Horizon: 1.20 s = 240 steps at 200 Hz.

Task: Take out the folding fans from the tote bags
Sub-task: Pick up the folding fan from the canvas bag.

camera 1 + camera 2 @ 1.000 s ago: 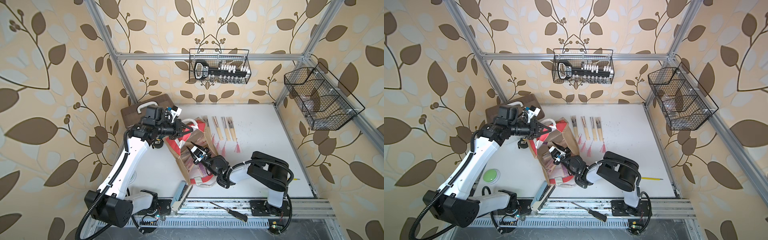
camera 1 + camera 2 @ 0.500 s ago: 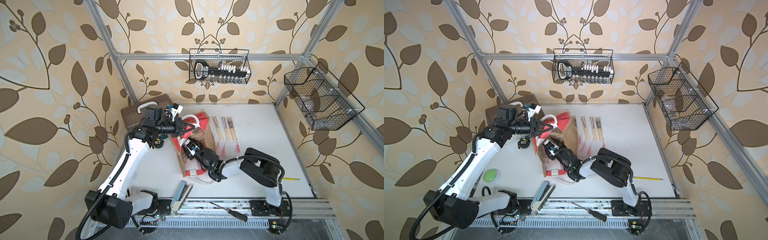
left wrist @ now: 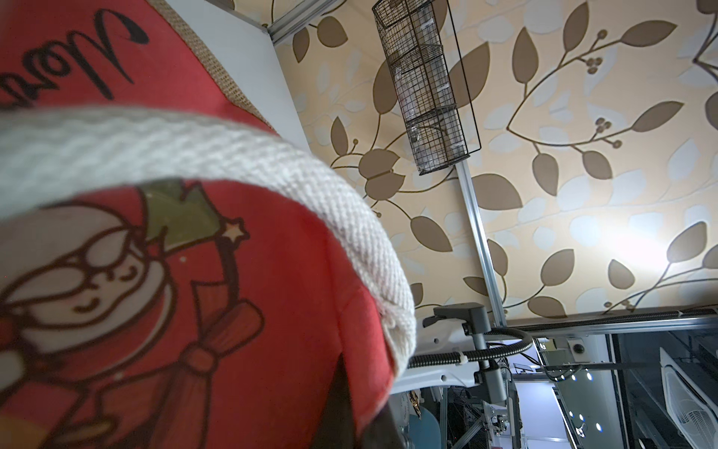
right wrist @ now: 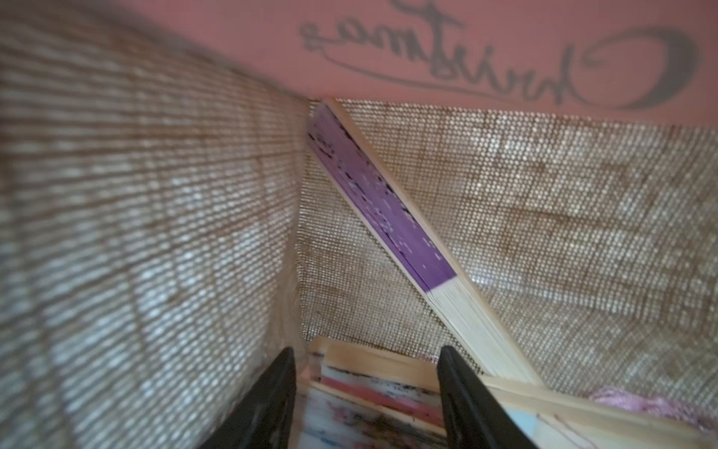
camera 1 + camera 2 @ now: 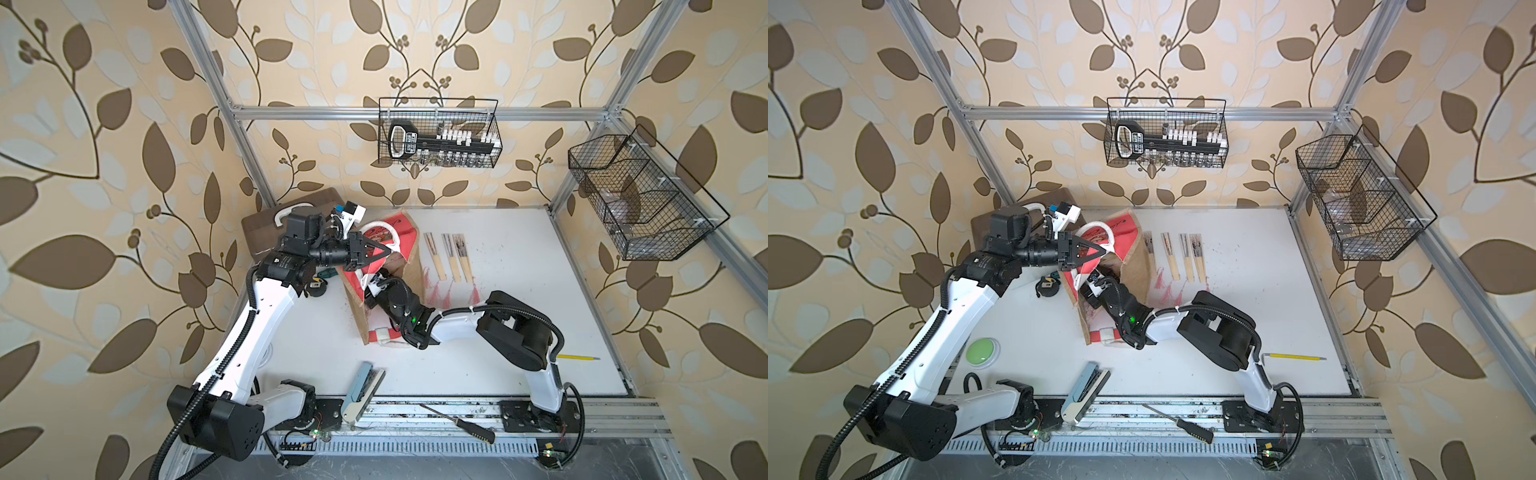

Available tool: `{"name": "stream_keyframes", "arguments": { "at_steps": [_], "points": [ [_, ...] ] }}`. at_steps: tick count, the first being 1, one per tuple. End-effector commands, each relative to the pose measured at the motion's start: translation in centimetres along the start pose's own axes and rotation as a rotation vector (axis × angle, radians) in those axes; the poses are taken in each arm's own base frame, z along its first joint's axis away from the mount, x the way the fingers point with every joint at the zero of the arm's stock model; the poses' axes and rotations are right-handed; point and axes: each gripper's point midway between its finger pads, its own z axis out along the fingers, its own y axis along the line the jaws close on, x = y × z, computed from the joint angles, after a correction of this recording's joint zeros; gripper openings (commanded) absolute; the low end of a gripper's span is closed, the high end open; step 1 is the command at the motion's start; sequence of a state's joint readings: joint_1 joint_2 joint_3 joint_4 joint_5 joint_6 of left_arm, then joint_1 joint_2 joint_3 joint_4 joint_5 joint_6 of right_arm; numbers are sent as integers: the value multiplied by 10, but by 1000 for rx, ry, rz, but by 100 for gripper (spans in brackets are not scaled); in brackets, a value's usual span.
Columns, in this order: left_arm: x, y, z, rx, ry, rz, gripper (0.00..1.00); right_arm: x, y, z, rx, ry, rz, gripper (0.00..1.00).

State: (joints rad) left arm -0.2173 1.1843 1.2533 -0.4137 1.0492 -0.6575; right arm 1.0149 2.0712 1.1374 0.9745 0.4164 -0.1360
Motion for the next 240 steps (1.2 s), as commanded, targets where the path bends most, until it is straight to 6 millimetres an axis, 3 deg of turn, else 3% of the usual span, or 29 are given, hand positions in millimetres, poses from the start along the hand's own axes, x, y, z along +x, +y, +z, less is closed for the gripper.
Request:
{"name": "stream_keyframes", "arguments": {
  "at_steps": [1,48,67,99,121,144,181,202,214,218,240],
  "points": [
    [17,-87,-23,205,39,195,0,-2,-20,17,115,28,24,61],
    [21,-105,-32,224,27,221,0,-11,-29,33,189,50,63,63],
    [19,-100,-30,210,24,200,0,-23,-35,37,223,38,106,64],
    [13,-84,-23,158,18,137,0,-26,-50,42,188,37,352,64],
    [9,-70,-19,106,7,104,0,-26,-44,39,101,42,458,62],
    [6,-49,-15,33,-15,74,0,-12,-39,26,140,139,456,62],
    [0,22,-4,-183,-56,-34,0,33,-35,1,180,331,602,58],
    [-3,53,0,-261,-80,-60,0,48,-34,-14,207,411,634,58],
    [-3,62,2,-283,-77,-67,0,44,-31,-21,200,416,650,57],
    [-2,65,3,-285,-75,-67,0,53,-30,-28,206,440,642,57],
    [-1,72,5,-294,-70,-65,0,54,-26,-46,224,496,620,58]
  ]
}}
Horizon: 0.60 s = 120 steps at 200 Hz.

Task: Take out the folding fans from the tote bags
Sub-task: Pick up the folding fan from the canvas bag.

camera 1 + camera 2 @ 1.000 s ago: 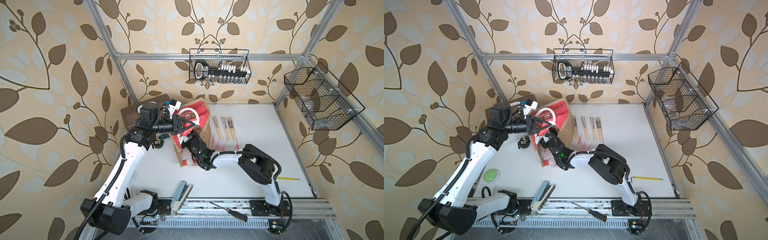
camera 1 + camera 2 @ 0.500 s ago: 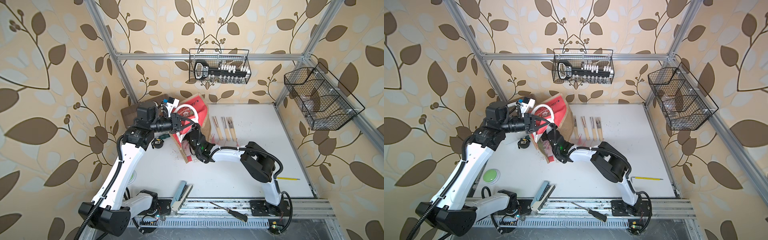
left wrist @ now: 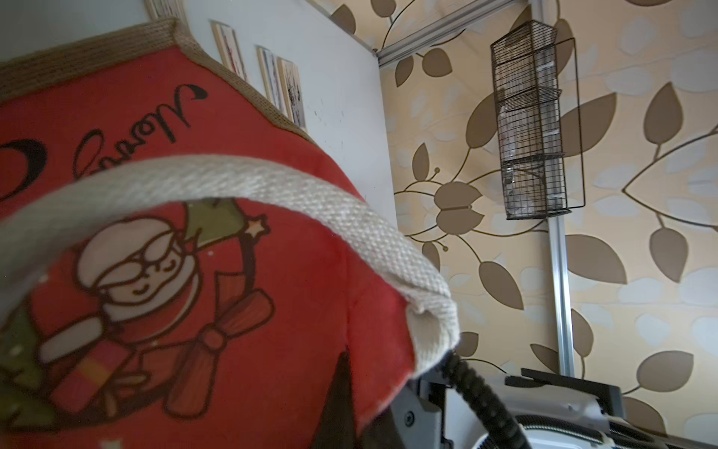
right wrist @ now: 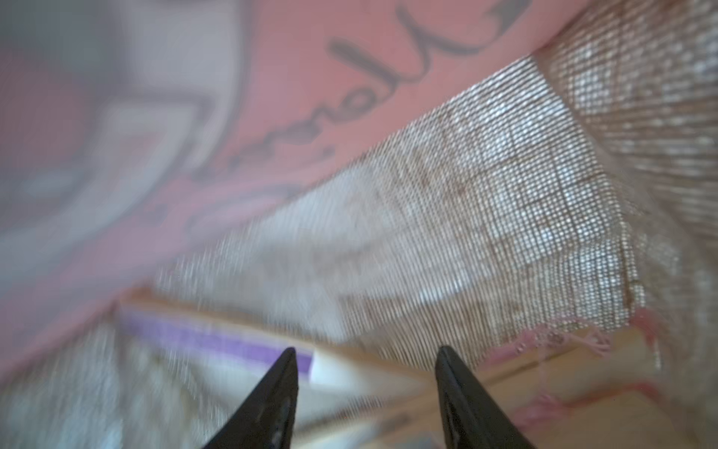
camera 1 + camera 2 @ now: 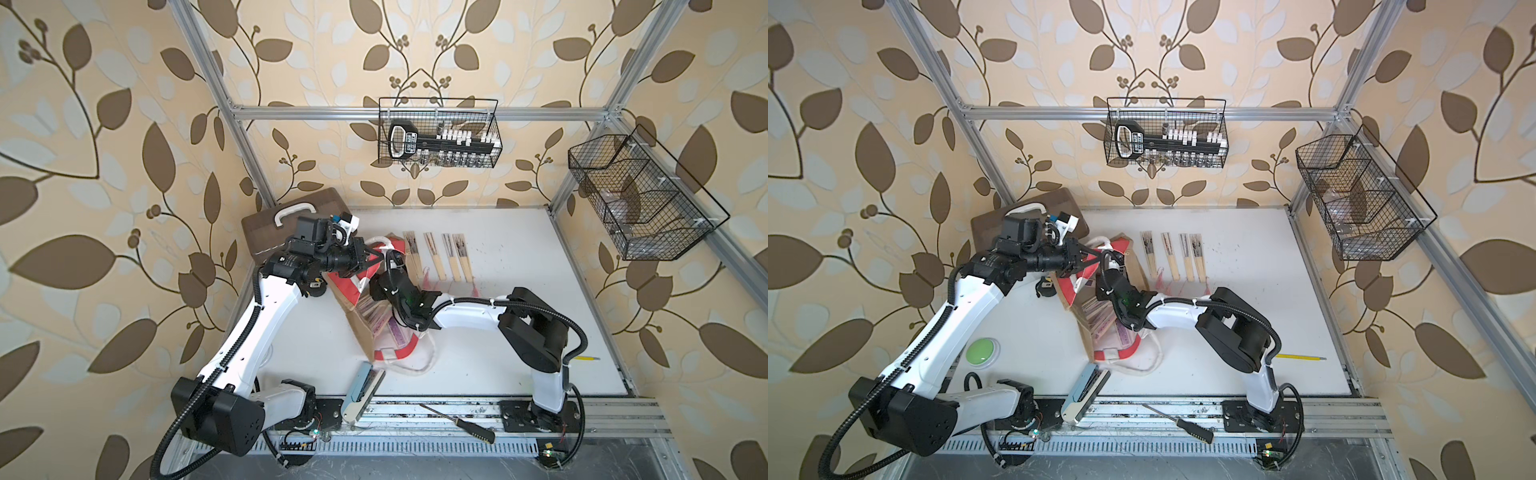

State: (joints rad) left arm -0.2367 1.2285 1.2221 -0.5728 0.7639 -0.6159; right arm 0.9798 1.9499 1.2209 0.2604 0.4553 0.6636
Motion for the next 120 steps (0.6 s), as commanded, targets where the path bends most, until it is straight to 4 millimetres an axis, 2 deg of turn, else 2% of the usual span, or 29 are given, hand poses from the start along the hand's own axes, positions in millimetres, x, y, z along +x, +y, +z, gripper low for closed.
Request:
{"name": "stream_keyframes", "arguments": {
  "at_steps": [1,34,60,79,93,120],
  "points": [
    [-2,-5,-1,11,-20,70,0,7,-1,-24,39,56,43,58],
    [0,2,2,5,-21,63,0,22,-4,-49,76,117,74,58],
    [5,2,-3,5,-36,74,0,19,4,-71,64,120,95,59],
    [8,-3,-10,19,-57,84,0,21,-6,-83,134,156,179,60],
    [10,-8,-15,32,-69,95,0,32,-13,-88,153,194,258,58],
    [13,-15,-20,55,-75,103,0,51,-12,-90,119,245,390,54]
  ]
}}
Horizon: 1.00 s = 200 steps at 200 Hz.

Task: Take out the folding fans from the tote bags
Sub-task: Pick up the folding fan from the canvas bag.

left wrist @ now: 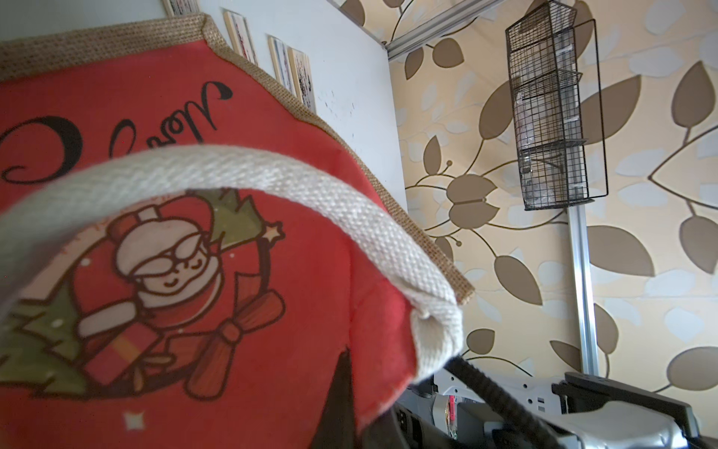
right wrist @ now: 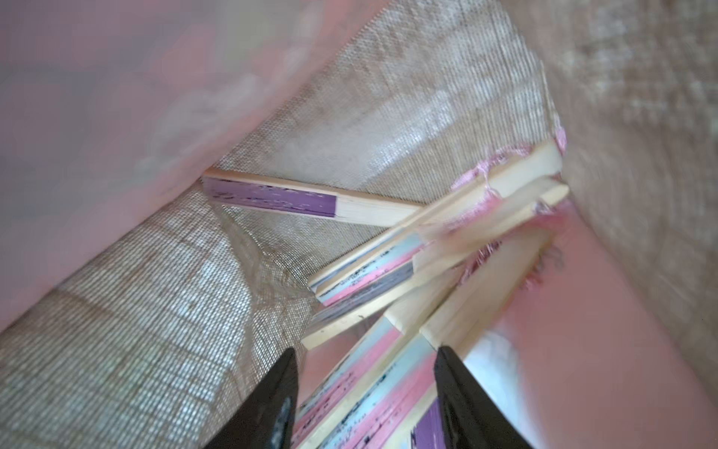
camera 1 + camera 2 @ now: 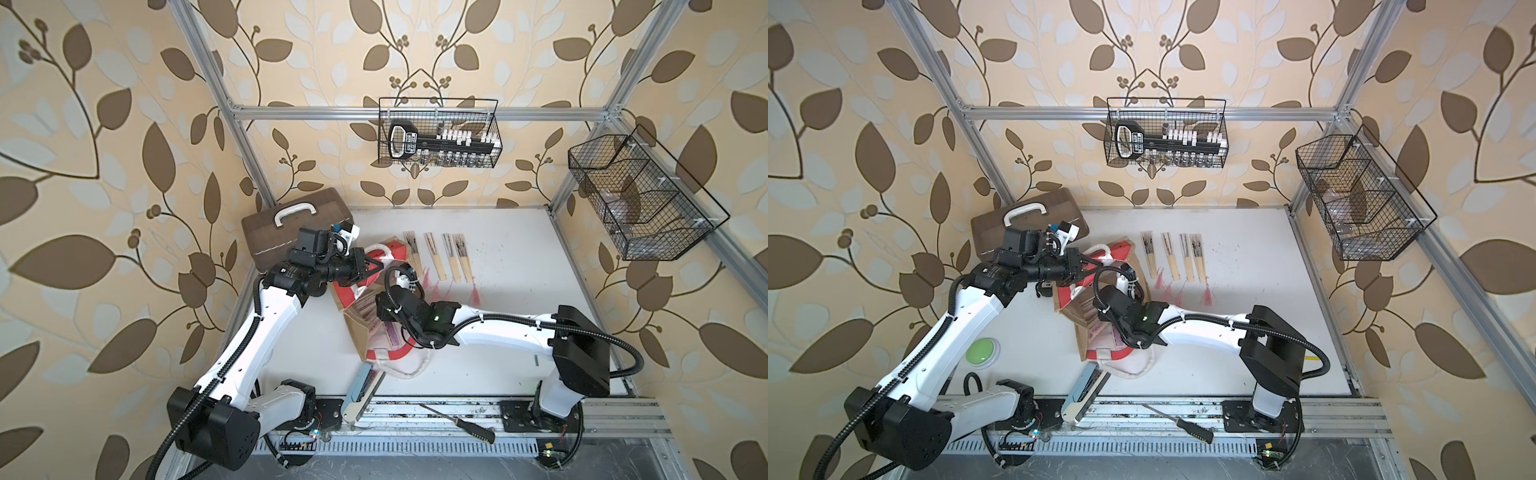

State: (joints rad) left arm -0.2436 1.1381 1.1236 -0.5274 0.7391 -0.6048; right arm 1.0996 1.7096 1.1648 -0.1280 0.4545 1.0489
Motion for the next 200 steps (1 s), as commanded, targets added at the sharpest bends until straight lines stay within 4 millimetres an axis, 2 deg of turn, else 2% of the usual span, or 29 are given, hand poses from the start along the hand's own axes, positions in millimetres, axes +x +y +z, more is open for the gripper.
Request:
{"name": "stream_keyframes", "arguments": {
  "at_steps": [1,62,109,144,177,200],
  "points": [
    [-3,-21,-13,55,-45,62,0,23,-26,0,61,69,166,54],
    [2,-17,-12,51,-35,56,0,39,-24,12,53,102,278,51],
    [4,-18,-14,49,-28,57,0,54,-13,22,11,170,348,48],
    [5,-14,-13,39,-28,50,0,62,-19,22,38,177,365,47],
    [5,-14,-13,36,-26,51,0,69,-15,27,14,198,398,42],
    [4,-14,-12,35,-25,51,0,70,-12,28,-3,203,432,34]
  ]
}}
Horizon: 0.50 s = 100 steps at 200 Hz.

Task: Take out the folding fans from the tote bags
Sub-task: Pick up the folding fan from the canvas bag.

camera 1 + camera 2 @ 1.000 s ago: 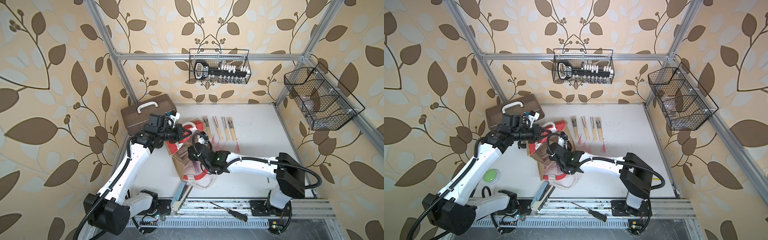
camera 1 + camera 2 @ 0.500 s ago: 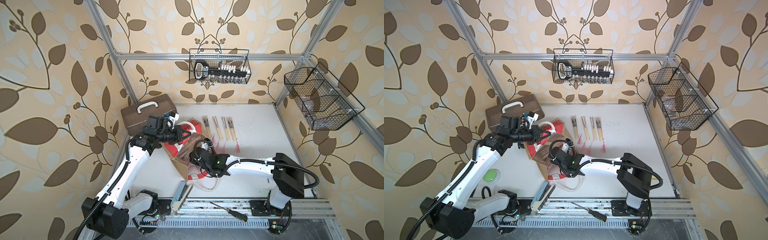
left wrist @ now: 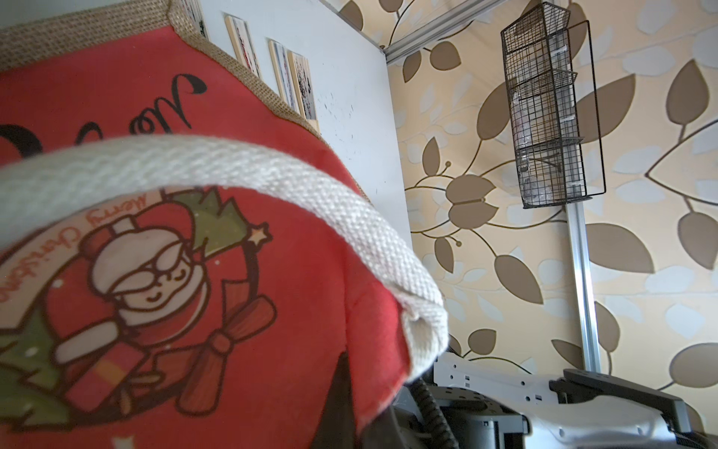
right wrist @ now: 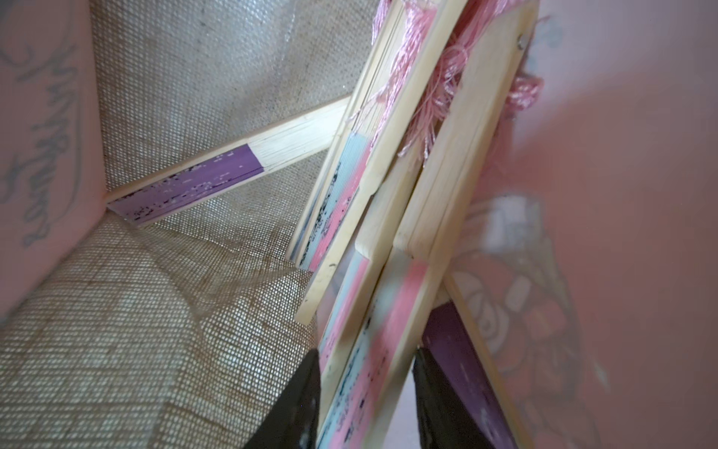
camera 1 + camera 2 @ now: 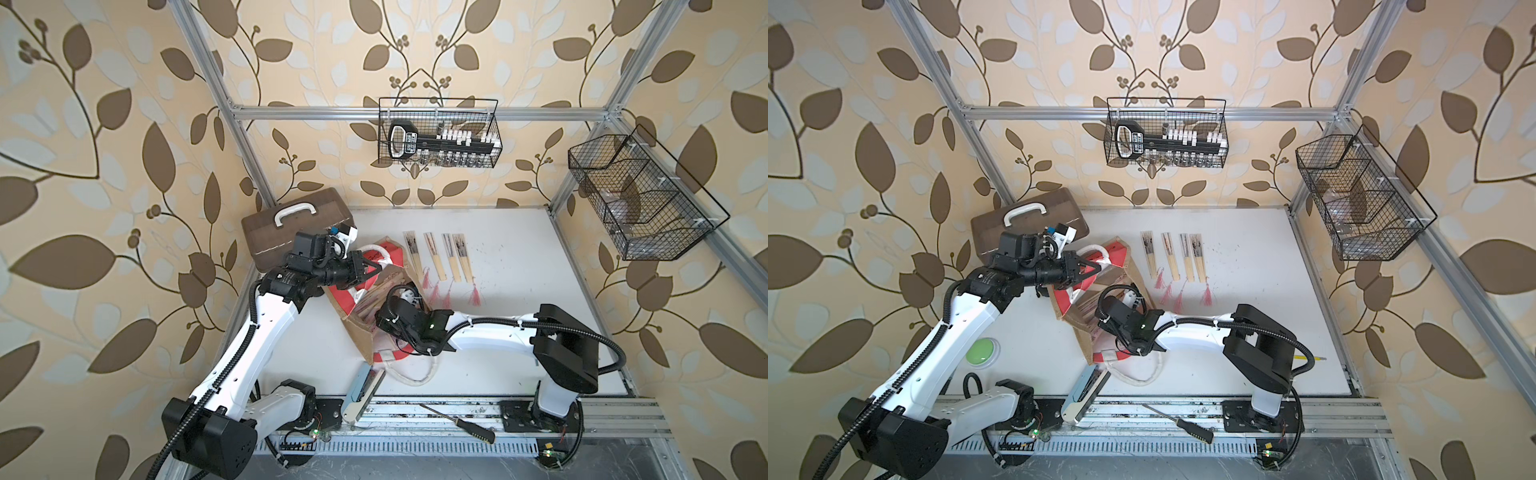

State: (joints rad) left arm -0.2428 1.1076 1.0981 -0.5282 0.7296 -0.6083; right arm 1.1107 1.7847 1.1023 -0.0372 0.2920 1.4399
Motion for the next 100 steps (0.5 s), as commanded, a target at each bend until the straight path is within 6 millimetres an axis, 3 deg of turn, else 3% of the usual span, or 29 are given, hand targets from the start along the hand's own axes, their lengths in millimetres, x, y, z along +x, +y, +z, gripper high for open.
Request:
{"name": "stream_keyframes", "arguments": {
  "at_steps": [1,100],
  "points": [
    [-1,-16,-9,41,-17,53,0,10,-11,8,12,25,69,34],
    [-2,-12,-9,17,-21,58,0,22,-13,20,-16,84,147,24]
  ]
}}
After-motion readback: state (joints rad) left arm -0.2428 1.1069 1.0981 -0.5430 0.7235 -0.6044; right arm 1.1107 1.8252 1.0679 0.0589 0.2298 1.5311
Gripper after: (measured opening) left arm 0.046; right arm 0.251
